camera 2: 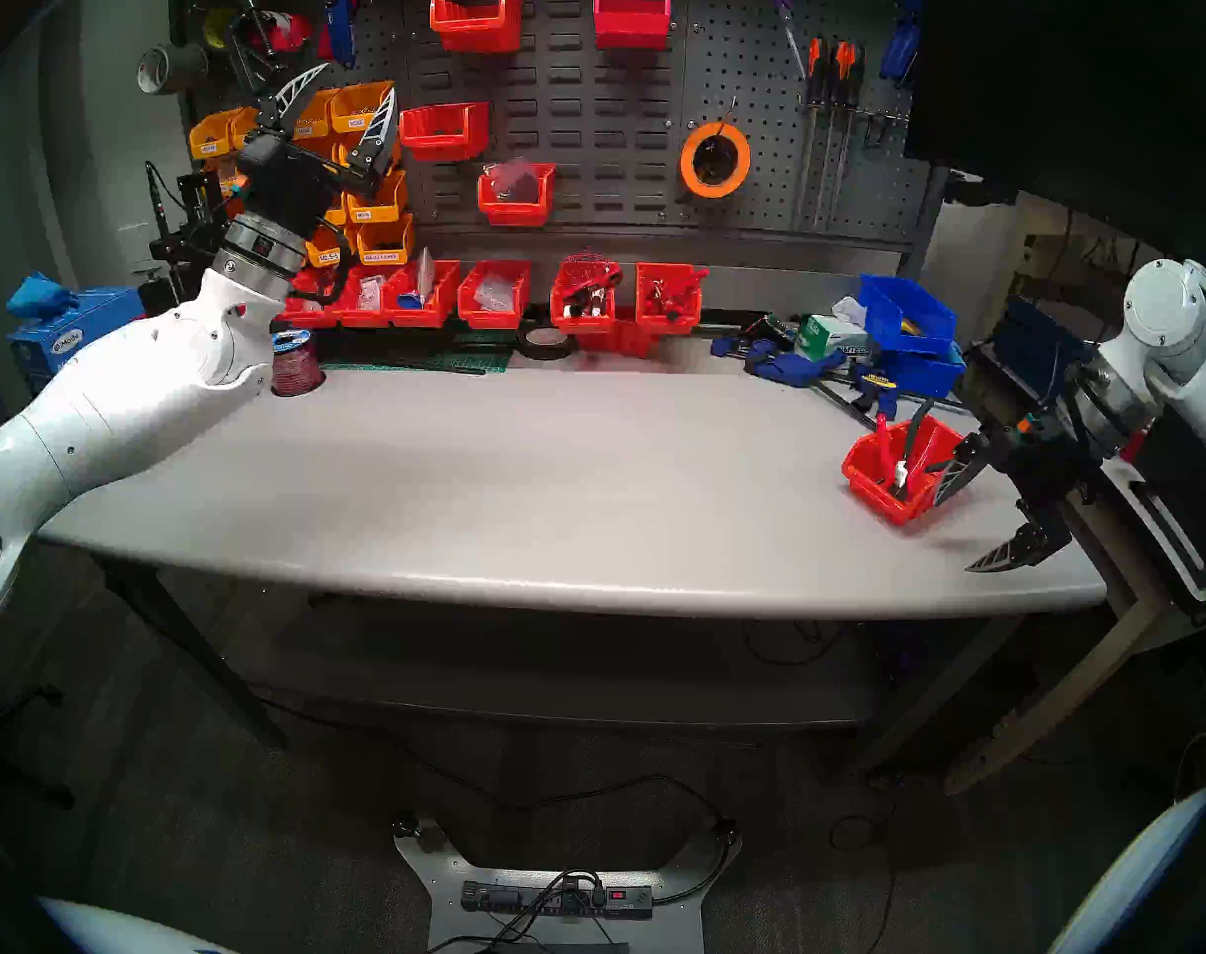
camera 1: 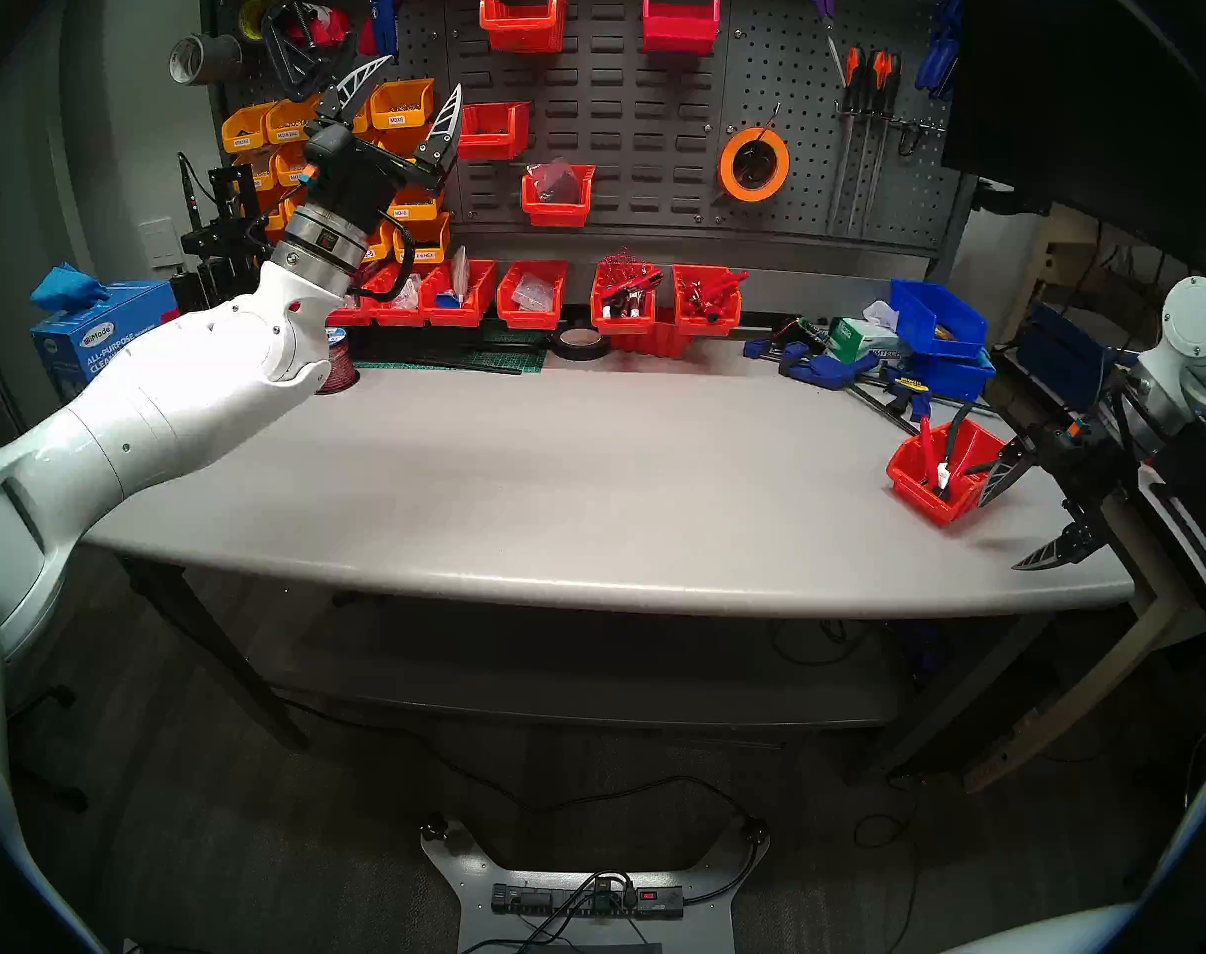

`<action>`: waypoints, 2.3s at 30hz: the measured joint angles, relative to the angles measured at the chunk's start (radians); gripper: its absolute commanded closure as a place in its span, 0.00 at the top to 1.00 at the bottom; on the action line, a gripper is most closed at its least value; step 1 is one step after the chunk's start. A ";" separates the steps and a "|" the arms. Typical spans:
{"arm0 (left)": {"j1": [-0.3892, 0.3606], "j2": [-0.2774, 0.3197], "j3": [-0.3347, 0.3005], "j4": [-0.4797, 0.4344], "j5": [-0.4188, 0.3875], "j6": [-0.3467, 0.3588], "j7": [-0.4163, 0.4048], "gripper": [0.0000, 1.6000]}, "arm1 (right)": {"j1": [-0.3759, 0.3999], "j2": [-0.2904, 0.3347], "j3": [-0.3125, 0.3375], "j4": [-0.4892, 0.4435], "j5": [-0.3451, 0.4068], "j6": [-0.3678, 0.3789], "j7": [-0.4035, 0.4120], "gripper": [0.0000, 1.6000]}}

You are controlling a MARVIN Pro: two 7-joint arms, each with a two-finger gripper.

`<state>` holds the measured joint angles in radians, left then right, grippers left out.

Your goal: Take out tools from the storage box

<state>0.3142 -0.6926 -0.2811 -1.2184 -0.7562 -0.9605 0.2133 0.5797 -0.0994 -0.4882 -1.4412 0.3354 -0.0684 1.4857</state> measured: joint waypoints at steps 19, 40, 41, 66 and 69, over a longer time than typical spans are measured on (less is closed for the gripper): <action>-0.001 0.000 -0.001 0.000 0.001 0.000 -0.001 1.00 | 0.079 0.001 -0.008 -0.024 -0.065 0.002 -0.059 1.00; -0.002 0.000 -0.001 0.000 0.006 0.000 -0.002 1.00 | 0.103 0.001 -0.187 -0.109 -0.099 -0.054 -0.313 1.00; -0.002 0.000 -0.001 0.000 0.006 0.000 -0.002 1.00 | 0.107 0.002 -0.191 -0.113 -0.108 -0.057 -0.315 1.00; -0.002 0.000 -0.002 0.000 0.010 0.000 0.001 1.00 | 0.231 0.002 -0.326 -0.187 -0.157 -0.071 -0.376 0.00; -0.002 0.000 -0.003 0.000 0.010 0.000 0.001 1.00 | 0.245 0.002 -0.341 -0.188 -0.154 -0.091 -0.383 0.00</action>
<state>0.3125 -0.6925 -0.2836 -1.2182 -0.7457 -0.9604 0.2140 0.8242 -0.0976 -0.8294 -1.6297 0.1818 -0.1598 1.1026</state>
